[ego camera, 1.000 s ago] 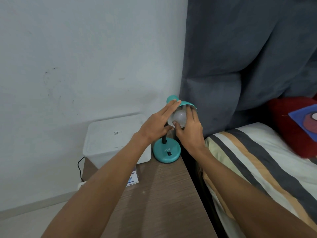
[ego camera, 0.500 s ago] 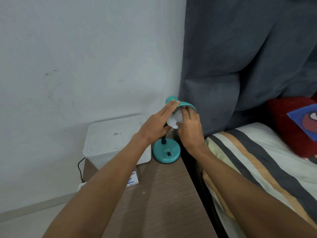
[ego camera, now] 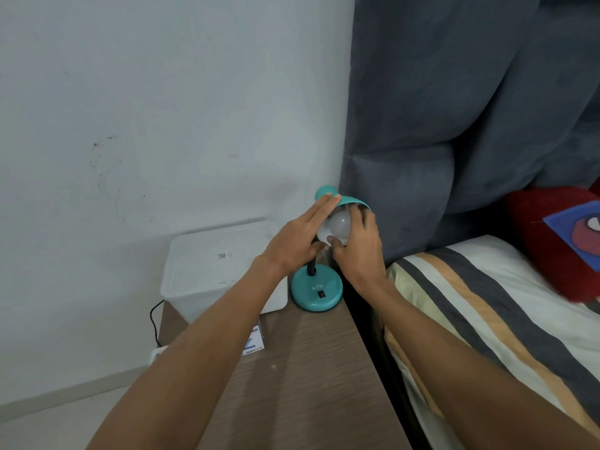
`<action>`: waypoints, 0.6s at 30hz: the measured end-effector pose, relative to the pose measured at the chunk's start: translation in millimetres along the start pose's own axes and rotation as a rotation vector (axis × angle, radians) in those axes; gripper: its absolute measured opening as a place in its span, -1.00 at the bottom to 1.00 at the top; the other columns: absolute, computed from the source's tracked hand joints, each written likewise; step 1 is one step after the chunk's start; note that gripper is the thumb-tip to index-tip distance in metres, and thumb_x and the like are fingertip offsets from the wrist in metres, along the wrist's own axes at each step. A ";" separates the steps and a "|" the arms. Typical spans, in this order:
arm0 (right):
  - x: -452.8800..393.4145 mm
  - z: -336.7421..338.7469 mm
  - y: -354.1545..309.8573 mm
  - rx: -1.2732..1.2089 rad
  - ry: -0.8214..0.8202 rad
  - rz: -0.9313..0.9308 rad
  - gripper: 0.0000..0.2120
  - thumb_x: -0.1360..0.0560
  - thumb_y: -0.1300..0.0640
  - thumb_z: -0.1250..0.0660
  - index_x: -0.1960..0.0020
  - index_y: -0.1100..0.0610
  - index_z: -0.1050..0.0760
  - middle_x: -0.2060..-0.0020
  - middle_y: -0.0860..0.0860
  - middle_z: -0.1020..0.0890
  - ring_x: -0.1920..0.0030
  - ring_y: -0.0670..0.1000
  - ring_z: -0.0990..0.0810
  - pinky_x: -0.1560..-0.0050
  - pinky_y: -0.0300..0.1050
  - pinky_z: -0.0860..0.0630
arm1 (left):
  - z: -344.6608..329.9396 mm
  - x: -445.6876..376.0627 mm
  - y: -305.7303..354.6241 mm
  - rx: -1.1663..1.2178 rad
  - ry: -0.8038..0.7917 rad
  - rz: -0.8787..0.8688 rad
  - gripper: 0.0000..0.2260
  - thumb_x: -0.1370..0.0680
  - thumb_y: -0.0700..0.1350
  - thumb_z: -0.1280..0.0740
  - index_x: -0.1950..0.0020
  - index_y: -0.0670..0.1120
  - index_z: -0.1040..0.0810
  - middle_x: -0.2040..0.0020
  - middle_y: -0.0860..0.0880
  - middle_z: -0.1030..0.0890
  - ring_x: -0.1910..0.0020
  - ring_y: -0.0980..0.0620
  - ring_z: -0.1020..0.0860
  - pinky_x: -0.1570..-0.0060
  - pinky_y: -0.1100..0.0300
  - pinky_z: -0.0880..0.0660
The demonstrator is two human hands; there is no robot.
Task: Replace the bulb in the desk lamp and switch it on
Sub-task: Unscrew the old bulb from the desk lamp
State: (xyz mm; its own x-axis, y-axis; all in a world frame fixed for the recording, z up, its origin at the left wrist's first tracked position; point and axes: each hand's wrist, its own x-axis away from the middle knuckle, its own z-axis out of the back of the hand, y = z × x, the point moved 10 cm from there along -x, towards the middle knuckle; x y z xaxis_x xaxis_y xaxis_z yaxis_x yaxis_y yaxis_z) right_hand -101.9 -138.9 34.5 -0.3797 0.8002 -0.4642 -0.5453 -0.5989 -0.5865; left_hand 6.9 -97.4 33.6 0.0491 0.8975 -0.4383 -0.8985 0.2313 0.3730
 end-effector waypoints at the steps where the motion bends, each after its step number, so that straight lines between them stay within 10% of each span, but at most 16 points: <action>1: -0.3 -0.4 4.2 -0.054 -0.001 -0.049 -0.34 -0.46 0.12 -0.48 -0.45 0.16 -0.25 -0.34 0.18 -0.44 -0.25 0.21 -0.51 -0.19 0.08 -0.51 | -0.7 -0.3 0.2 0.002 -0.002 0.000 -0.07 -0.52 -0.26 -0.49 -0.65 0.19 0.03 -0.67 0.01 -0.15 -0.37 -0.25 -0.53 -0.26 -0.16 -0.56; 18: 2.0 1.0 -6.7 0.072 -0.020 0.095 -0.34 -0.45 0.26 -0.48 -0.47 0.25 -0.30 -0.38 0.21 -0.42 -0.33 0.23 -0.44 -0.26 0.13 -0.51 | -1.7 0.5 -4.0 0.008 0.001 0.013 0.00 -0.49 -0.27 -0.51 -0.65 0.26 0.07 -0.67 0.05 -0.13 -0.32 -0.26 -0.55 -0.23 -0.18 -0.56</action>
State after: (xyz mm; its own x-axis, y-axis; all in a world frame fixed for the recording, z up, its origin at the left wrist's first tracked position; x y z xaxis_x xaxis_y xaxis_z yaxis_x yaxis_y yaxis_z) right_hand -99.8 -133.2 38.2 -0.4467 0.7410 -0.5013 -0.5585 -0.6687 -0.4908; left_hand 9.7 -98.6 30.6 0.0371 0.9001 -0.4342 -0.8955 0.2228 0.3852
